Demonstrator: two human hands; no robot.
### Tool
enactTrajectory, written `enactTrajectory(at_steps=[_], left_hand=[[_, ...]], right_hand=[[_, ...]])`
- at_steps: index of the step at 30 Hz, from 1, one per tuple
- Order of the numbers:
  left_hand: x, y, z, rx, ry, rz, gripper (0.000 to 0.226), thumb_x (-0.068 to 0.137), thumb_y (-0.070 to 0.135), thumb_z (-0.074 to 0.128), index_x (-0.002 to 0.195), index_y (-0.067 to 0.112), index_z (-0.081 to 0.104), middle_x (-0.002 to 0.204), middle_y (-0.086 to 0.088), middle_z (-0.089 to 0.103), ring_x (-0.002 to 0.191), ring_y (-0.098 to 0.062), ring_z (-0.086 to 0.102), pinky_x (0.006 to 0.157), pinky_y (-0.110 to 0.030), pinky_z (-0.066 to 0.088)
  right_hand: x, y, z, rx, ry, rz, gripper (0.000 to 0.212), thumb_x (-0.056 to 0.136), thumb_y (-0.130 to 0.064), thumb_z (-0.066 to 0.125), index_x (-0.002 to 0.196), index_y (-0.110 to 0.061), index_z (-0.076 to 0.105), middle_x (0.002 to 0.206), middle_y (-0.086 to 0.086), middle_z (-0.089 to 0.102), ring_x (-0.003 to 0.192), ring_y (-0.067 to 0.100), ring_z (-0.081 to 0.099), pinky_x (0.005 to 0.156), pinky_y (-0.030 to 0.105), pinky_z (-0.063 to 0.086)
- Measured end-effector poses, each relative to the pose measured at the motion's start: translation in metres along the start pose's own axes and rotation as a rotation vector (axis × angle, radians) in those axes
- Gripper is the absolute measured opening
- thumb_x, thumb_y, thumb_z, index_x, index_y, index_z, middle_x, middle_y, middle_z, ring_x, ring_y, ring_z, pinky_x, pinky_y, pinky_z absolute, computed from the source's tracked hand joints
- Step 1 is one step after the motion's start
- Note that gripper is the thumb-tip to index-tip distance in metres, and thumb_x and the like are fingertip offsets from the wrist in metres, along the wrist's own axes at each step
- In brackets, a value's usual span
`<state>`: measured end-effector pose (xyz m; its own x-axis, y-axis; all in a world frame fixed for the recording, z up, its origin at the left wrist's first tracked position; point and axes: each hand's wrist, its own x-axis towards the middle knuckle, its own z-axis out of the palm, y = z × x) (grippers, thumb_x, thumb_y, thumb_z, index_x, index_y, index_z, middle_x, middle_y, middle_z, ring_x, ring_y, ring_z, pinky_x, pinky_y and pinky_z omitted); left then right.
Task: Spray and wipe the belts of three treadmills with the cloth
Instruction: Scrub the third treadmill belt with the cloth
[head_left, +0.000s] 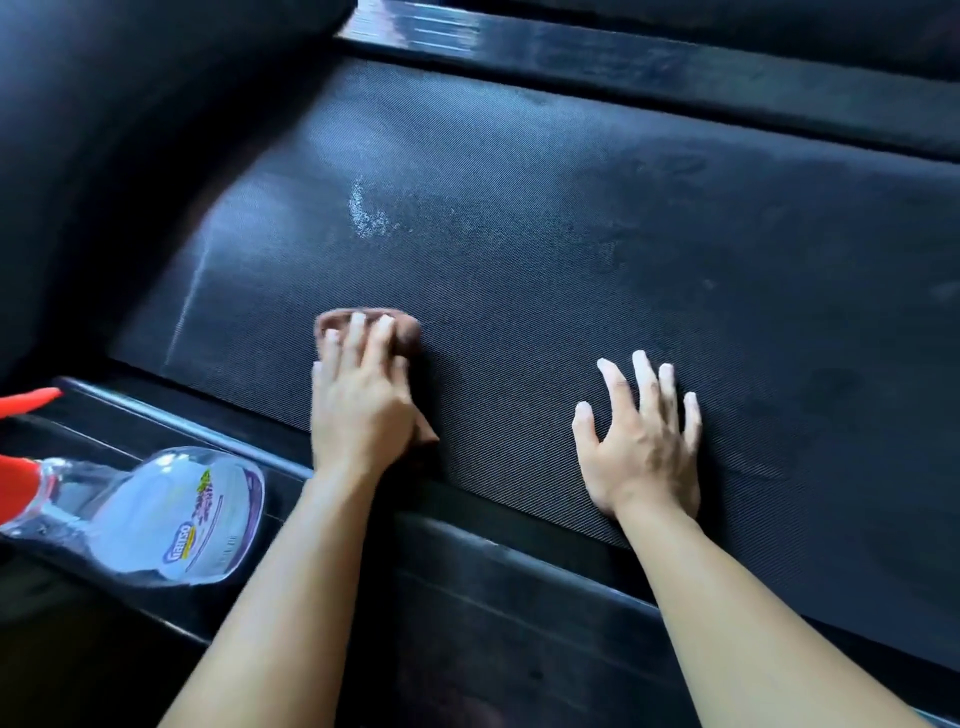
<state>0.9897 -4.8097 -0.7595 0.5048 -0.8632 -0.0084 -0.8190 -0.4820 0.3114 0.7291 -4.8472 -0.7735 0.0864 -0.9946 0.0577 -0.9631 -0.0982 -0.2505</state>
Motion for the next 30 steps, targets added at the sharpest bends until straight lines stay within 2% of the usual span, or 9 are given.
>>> enactTrajectory(at_steps=[3, 6, 9, 12, 15, 18, 20, 24, 30], left_hand=[[0.047, 0.000, -0.005, 0.012, 0.058, -0.167, 0.055, 0.102, 0.036, 0.035, 0.155, 0.020, 0.029, 0.165, -0.008, 0.018, 0.152, -0.032, 0.012, 0.122, -0.047, 0.014], [0.081, 0.028, -0.001, 0.057, 0.001, -0.157, 0.061, 0.102, 0.035, 0.037, 0.157, 0.016, 0.020, 0.166, -0.012, 0.011, 0.152, -0.037, 0.008, 0.122, -0.050, 0.012], [0.087, 0.063, 0.010, 0.093, -0.072, 0.031, 0.058, 0.104, 0.035, 0.029, 0.158, 0.019, 0.016, 0.167, -0.009, 0.007, 0.153, -0.035, 0.005, 0.123, -0.049, 0.009], [0.060, 0.085, 0.019, 0.079, -0.134, 0.239, 0.060, 0.103, 0.038, 0.035, 0.159, 0.024, 0.017, 0.168, -0.003, 0.008, 0.154, -0.030, 0.003, 0.124, -0.044, 0.006], [0.011, 0.082, 0.019, 0.050, -0.178, 0.394, 0.061, 0.101, 0.040, 0.039, 0.158, 0.027, 0.022, 0.167, 0.000, 0.013, 0.154, -0.026, 0.005, 0.124, -0.044, 0.010], [-0.030, 0.056, 0.010, 0.046, -0.169, 0.472, 0.064, 0.094, 0.047, 0.030, 0.155, 0.026, 0.031, 0.164, 0.000, 0.024, 0.153, -0.026, 0.016, 0.122, -0.045, 0.018], [-0.036, 0.030, 0.006, 0.037, -0.131, 0.386, 0.064, 0.093, 0.049, 0.030, 0.154, 0.028, 0.034, 0.163, 0.002, 0.027, 0.152, -0.025, 0.020, 0.121, -0.045, 0.019], [0.004, 0.000, 0.001, 0.027, -0.058, 0.123, 0.068, 0.092, 0.049, 0.029, 0.156, 0.025, 0.031, 0.165, -0.002, 0.021, 0.153, -0.026, 0.012, 0.124, -0.043, 0.010], [0.074, 0.032, 0.015, 0.081, -0.063, 0.014, 0.060, 0.101, 0.043, 0.028, 0.157, 0.023, 0.022, 0.167, -0.005, 0.012, 0.154, -0.029, 0.008, 0.125, -0.044, 0.006]], right_hand=[[-0.001, 0.000, 0.001, 0.001, 0.004, 0.002, 0.061, 0.091, -0.054, 0.030, 0.148, -0.033, 0.037, 0.162, 0.002, 0.024, 0.150, 0.027, 0.017, 0.121, 0.050, 0.009], [-0.001, 0.000, 0.001, 0.000, 0.002, -0.003, 0.061, 0.091, -0.054, 0.031, 0.148, -0.033, 0.037, 0.162, 0.002, 0.024, 0.150, 0.027, 0.017, 0.122, 0.051, 0.009], [-0.001, 0.000, 0.000, 0.004, 0.009, 0.000, 0.061, 0.091, -0.054, 0.032, 0.148, -0.033, 0.039, 0.162, 0.002, 0.025, 0.150, 0.027, 0.018, 0.121, 0.051, 0.009], [0.000, -0.001, 0.000, 0.006, 0.005, 0.002, 0.061, 0.091, -0.054, 0.030, 0.148, -0.033, 0.039, 0.162, 0.002, 0.024, 0.150, 0.027, 0.017, 0.121, 0.051, 0.009], [0.000, -0.001, 0.000, 0.015, 0.004, 0.005, 0.061, 0.090, -0.053, 0.031, 0.147, -0.033, 0.040, 0.161, 0.002, 0.025, 0.150, 0.027, 0.017, 0.121, 0.051, 0.009], [0.001, -0.001, -0.001, 0.021, 0.002, 0.005, 0.061, 0.090, -0.053, 0.032, 0.147, -0.033, 0.040, 0.162, 0.003, 0.025, 0.150, 0.027, 0.017, 0.121, 0.051, 0.009], [0.001, -0.001, -0.001, 0.024, 0.004, 0.002, 0.061, 0.090, -0.054, 0.031, 0.147, -0.033, 0.039, 0.162, 0.003, 0.024, 0.150, 0.027, 0.017, 0.121, 0.051, 0.008], [0.000, -0.001, -0.002, 0.028, 0.007, 0.003, 0.062, 0.090, -0.054, 0.030, 0.147, -0.033, 0.040, 0.162, 0.003, 0.024, 0.150, 0.027, 0.017, 0.122, 0.051, 0.008], [0.000, 0.000, 0.001, 0.015, 0.005, 0.001, 0.061, 0.091, -0.053, 0.032, 0.148, -0.033, 0.039, 0.162, 0.003, 0.024, 0.150, 0.028, 0.017, 0.121, 0.051, 0.009]])
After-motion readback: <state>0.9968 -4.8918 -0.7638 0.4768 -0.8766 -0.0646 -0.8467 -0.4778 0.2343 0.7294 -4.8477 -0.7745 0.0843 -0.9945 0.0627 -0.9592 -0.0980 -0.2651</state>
